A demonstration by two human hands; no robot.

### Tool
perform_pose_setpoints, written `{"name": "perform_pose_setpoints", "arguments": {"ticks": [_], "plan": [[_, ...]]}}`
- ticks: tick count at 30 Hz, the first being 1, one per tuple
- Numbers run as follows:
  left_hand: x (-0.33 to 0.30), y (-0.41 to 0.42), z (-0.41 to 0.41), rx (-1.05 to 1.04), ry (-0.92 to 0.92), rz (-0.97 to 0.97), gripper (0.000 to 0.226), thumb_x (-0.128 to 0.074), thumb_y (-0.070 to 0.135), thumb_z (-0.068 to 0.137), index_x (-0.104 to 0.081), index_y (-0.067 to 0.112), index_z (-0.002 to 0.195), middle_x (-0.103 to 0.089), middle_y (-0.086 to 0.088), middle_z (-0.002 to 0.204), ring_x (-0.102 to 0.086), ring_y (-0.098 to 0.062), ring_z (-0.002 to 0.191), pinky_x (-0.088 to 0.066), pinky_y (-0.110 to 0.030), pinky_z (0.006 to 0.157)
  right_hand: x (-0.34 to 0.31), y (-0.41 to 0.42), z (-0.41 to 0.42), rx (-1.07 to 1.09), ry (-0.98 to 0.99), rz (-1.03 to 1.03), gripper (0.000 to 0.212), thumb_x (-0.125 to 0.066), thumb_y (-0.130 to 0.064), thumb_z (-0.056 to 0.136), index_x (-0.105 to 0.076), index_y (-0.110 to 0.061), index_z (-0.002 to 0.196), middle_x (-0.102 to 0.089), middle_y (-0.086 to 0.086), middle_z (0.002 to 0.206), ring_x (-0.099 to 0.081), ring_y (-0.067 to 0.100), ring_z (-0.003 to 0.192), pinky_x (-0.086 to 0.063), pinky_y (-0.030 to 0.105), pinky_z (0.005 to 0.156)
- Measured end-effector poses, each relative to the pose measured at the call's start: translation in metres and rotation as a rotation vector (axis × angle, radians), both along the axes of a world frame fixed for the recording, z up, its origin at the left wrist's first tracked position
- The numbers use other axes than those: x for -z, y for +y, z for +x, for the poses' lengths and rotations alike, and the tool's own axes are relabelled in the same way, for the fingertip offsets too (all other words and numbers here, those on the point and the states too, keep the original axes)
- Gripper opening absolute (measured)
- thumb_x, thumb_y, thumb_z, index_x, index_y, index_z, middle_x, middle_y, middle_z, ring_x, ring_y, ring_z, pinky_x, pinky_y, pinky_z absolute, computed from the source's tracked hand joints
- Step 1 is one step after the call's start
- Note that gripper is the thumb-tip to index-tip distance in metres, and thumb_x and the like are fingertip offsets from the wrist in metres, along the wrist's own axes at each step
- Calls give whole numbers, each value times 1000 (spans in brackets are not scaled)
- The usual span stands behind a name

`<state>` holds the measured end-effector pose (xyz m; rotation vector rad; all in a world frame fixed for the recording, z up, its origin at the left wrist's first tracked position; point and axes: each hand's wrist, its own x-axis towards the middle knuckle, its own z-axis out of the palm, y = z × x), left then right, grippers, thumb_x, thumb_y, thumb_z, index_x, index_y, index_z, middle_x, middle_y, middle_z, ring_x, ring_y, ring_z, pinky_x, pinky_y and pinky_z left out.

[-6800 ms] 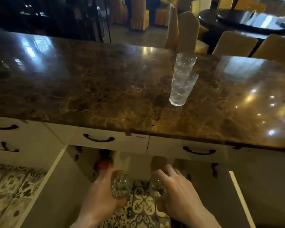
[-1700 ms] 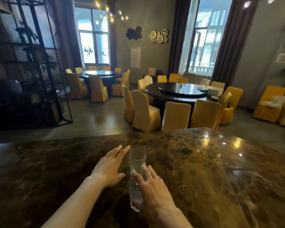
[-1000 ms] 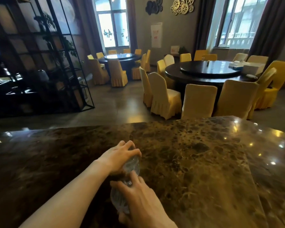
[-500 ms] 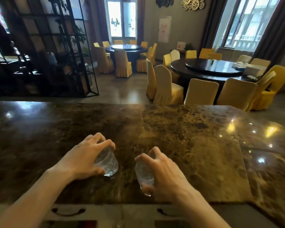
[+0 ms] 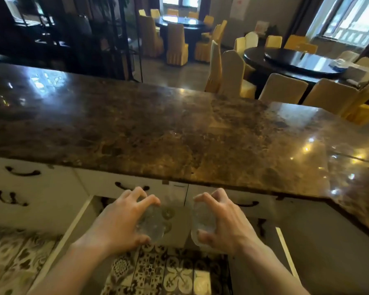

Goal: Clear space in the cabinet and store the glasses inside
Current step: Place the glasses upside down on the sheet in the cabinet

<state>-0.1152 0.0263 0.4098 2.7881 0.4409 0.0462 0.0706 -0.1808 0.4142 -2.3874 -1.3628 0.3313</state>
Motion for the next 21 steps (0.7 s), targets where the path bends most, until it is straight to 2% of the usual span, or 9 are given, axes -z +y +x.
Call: {"name": "perform_pose_setpoints", "arguments": {"ticks": [5, 9, 11, 14, 17, 19, 21], "plan": [[66, -29, -3, -147, 74, -115, 86, -83, 57, 64, -29, 52, 131, -33, 25, 124, -35, -3, 118, -51, -27, 92, 64, -14, 2, 0, 80, -110, 80, -77, -42, 68, -34, -51, 134, -34, -8, 118, -54, 17, 103, -56, 33, 82], [149, -53, 14, -268, 94, -213, 84, -77, 50, 73, -24, 42, 138, -28, 19, 141, -30, -15, 135, -45, -35, 104, 140, -15, 22, 14, 142, -181, 84, -76, -42, 71, -25, -55, 137, -30, -4, 135, -52, 26, 120, -53, 37, 91], [194, -61, 29, -302, 104, -233, 79, -68, 54, 80, -23, 38, 143, -24, 15, 145, -26, -18, 138, -39, -33, 108, 184, -12, 35, 0, 152, -205, 87, -74, -41, 73, -19, -55, 140, -27, -3, 138, -50, 29, 123, -53, 37, 89], [265, -75, 57, -384, 162, -230, 80, -68, 43, 83, -22, 33, 148, -21, 6, 155, -22, -24, 143, -31, -31, 110, 254, -3, 57, -9, 157, -220, 85, -74, -40, 77, -20, -50, 142, -23, -2, 143, -46, 28, 127, -53, 35, 89], [339, -87, 80, -446, 158, -248, 78, -67, 47, 80, -25, 34, 145, -24, 8, 149, -27, -21, 139, -37, -29, 106, 325, 9, 73, -5, 118, -214, 77, -73, -40, 81, -22, -49, 138, -22, 1, 143, -47, 30, 127, -52, 37, 89], [391, -90, 91, -454, 167, -236, 79, -71, 45, 77, -25, 36, 141, -25, 10, 146, -26, -19, 136, -42, -29, 103, 372, 20, 85, 29, 124, -238, 76, -73, -41, 81, -22, -51, 138, -37, 5, 136, -51, 29, 122, -50, 37, 89], [443, -90, 100, -464, 163, -249, 83, -75, 43, 75, -25, 36, 141, -25, 9, 146, -26, -19, 136, -44, -33, 102, 420, 31, 98, 56, 155, -236, 54, -71, -44, 79, -46, -42, 127, -59, -1, 110, -61, 24, 102, -53, 36, 81]]}}
